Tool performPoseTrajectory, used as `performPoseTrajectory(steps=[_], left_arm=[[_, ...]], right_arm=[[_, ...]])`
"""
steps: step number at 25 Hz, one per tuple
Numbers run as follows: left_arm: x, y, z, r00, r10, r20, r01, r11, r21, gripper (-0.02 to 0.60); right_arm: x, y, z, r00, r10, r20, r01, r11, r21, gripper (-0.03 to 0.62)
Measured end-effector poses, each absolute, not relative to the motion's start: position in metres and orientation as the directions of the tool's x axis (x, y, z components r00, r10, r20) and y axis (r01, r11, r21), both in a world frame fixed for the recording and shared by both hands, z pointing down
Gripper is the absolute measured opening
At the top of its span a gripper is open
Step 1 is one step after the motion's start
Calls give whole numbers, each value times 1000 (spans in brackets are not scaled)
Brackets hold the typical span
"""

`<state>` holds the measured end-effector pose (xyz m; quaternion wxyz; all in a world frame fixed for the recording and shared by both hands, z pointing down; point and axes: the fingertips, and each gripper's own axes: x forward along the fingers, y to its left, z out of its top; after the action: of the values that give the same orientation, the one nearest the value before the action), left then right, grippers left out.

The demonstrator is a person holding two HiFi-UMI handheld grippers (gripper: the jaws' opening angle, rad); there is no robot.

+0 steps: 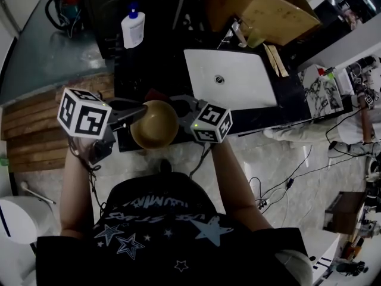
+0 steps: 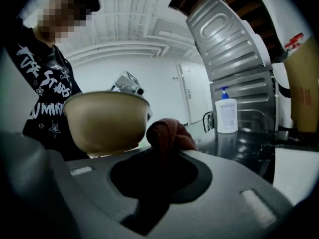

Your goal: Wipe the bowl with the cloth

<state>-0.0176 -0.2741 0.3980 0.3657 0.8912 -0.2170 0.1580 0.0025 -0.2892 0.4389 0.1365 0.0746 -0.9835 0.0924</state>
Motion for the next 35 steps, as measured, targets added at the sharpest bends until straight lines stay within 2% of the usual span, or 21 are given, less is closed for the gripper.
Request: performPoseTrajectory(steps=[3,7,15,25,35], left_arm=[[-12,-282,382,880,-270,390,-467,-632,618,20],[-12,-291,377,878,-286,384,-475,-624,621,20],[-25,-305,380,862,-335,379,-506,-604,616,19],[-57,-323,389,797,-438,417,-604,-570,557,20],[-90,-330,407,693,-535,483,-721,-522,457,20]], right_arm=[[-14,-282,425,-971,-109,211,-137,983,-125,67],[-30,-274,425,-975,-96,202,-117,989,-94,67],[-49,-256,428,-984,-74,160,-100,983,-157,67],[-61,-230,434,-989,-49,141,-79,974,-214,67],[-40,-222,440,-983,-94,159,-130,962,-238,67]])
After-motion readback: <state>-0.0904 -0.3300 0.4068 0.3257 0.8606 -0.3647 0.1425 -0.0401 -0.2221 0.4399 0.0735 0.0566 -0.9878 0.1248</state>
